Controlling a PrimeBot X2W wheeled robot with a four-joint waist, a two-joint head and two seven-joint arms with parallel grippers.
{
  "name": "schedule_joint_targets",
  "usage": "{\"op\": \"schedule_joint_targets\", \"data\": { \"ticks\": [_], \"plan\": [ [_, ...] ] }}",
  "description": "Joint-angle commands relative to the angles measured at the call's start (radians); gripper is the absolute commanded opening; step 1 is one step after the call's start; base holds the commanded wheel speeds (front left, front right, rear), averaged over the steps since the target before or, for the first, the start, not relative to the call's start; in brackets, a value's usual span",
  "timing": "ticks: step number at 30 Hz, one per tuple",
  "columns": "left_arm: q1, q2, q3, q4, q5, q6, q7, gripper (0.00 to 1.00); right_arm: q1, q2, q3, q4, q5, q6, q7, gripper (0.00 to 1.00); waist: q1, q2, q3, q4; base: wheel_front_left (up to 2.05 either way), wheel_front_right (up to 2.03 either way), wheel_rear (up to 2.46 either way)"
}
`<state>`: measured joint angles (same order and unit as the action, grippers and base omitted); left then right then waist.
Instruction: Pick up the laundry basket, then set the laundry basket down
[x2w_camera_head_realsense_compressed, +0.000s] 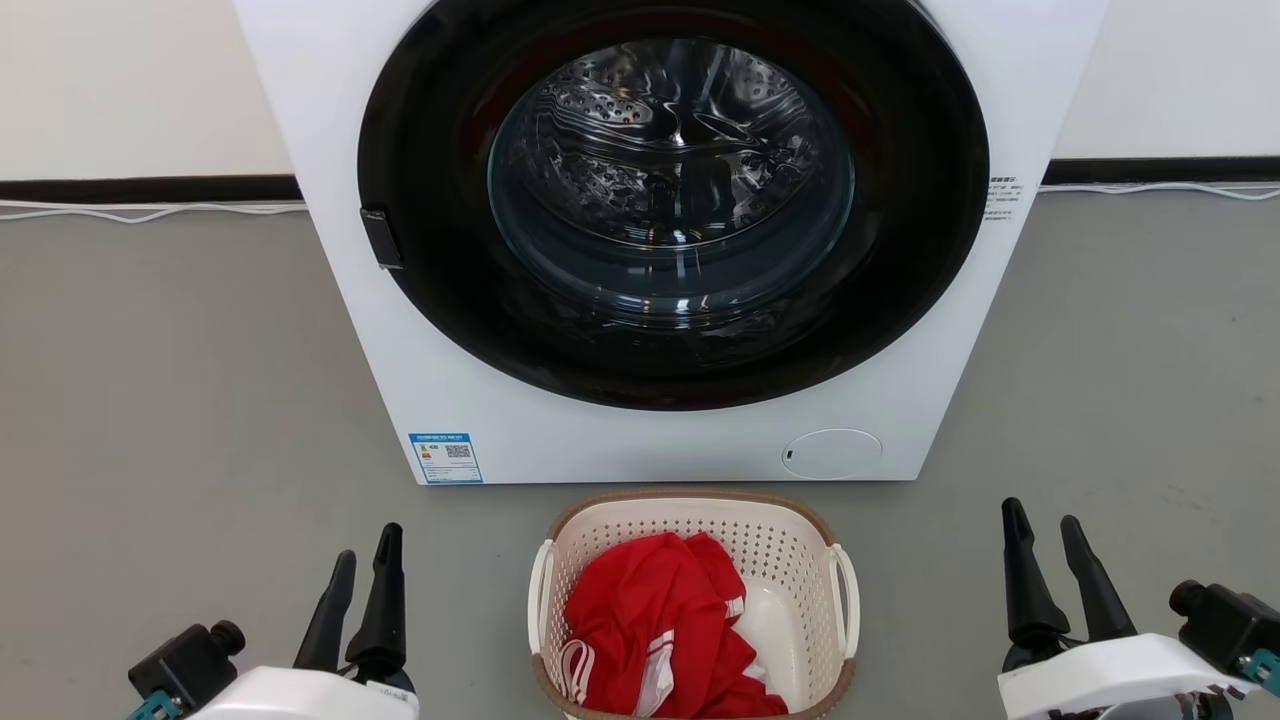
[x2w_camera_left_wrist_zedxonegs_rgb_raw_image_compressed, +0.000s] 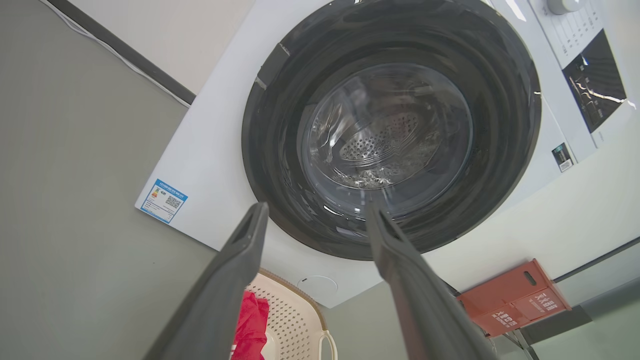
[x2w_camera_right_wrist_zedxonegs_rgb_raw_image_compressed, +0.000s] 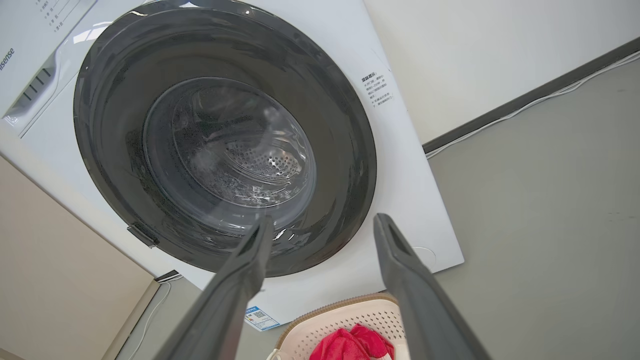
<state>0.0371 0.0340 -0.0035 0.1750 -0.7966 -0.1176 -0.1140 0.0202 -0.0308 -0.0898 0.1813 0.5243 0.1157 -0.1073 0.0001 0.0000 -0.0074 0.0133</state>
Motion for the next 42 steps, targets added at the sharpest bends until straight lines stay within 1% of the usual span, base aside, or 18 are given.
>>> {"op": "schedule_joint_targets", "data": {
  "ticks": [1, 13, 22, 26, 42],
  "plan": [
    [-0.009, 0.01, 0.017, -0.034, 0.025, -0.004, -0.01, 1.0, -0.016, -0.014, 0.014, -0.022, -0.032, 0.009, -0.016, 1.0, -0.0001, 0.0, 0.0, 0.0, 0.0, 0.0, 0.0],
    [0.003, 0.011, 0.016, -0.043, 0.154, -0.007, -0.045, 1.0, -0.005, -0.015, 0.008, -0.028, -0.191, 0.01, -0.051, 1.0, -0.0001, 0.0, -0.006, 0.008, 0.0, 0.0, 0.0],
    [0.013, 0.013, 0.002, -0.055, 0.306, -0.01, -0.074, 1.0, 0.004, -0.016, 0.003, -0.031, -0.317, 0.012, -0.081, 1.0, -0.0001, 0.0, -0.009, 0.014, 0.0, 0.0, 0.0],
    [0.019, 0.013, 0.002, -0.062, 0.356, -0.01, -0.086, 1.0, 0.009, -0.017, 0.0, -0.032, -0.369, 0.012, -0.092, 1.0, -0.0001, 0.0, -0.009, 0.015, 0.0, 0.0, 0.0],
    [0.032, 0.015, 0.003, -0.082, 0.521, -0.012, -0.13, 1.0, 0.025, -0.019, -0.009, -0.043, -0.565, 0.014, -0.136, 1.0, -0.0001, 0.0, -0.005, 0.015, 0.0, 0.0, 0.0]
  ]
}}
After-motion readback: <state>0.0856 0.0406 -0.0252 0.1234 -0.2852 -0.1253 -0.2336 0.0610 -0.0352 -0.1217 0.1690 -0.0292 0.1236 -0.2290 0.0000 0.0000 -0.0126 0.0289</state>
